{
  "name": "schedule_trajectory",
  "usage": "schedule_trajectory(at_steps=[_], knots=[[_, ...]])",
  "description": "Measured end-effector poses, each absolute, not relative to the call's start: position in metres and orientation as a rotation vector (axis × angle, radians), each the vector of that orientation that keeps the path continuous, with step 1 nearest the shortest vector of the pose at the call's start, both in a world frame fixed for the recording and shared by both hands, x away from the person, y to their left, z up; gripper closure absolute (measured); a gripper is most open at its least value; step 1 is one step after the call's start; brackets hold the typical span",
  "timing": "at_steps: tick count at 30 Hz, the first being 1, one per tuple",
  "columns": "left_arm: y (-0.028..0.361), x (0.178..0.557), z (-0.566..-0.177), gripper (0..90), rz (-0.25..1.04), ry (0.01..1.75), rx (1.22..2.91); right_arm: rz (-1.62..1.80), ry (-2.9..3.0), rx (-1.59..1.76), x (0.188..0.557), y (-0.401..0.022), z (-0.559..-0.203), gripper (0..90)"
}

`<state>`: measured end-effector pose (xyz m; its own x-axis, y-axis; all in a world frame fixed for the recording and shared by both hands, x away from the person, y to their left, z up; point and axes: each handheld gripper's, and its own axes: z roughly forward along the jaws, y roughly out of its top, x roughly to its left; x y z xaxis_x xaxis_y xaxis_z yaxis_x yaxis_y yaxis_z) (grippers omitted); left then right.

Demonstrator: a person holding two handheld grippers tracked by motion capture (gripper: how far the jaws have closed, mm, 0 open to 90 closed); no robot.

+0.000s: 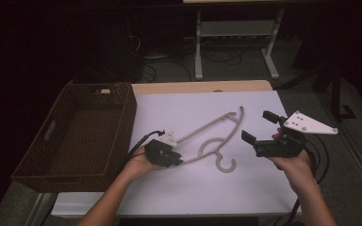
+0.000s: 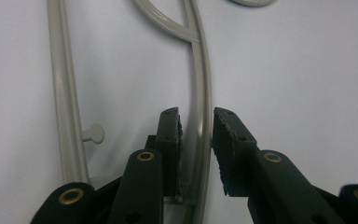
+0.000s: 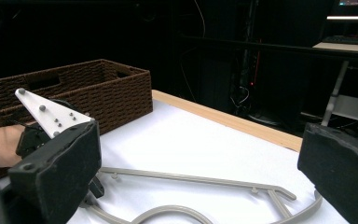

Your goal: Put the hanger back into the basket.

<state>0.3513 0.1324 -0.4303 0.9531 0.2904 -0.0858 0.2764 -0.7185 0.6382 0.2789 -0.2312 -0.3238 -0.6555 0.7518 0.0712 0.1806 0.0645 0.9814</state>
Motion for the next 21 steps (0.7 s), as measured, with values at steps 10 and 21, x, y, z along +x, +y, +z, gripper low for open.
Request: schedule_trajectory(at_steps=[10,21], knots=[[0.121,0.352,-0.439,76.2,0.021,0.387,2.421,1.623,1.885,0.932,0.279,-0.232,-0.325,0.0],[0.122,0.353,-0.441,83.2,0.002,0.413,2.399,1.621,1.888,0.927,0.279,-0.231,-0.325,0.0]])
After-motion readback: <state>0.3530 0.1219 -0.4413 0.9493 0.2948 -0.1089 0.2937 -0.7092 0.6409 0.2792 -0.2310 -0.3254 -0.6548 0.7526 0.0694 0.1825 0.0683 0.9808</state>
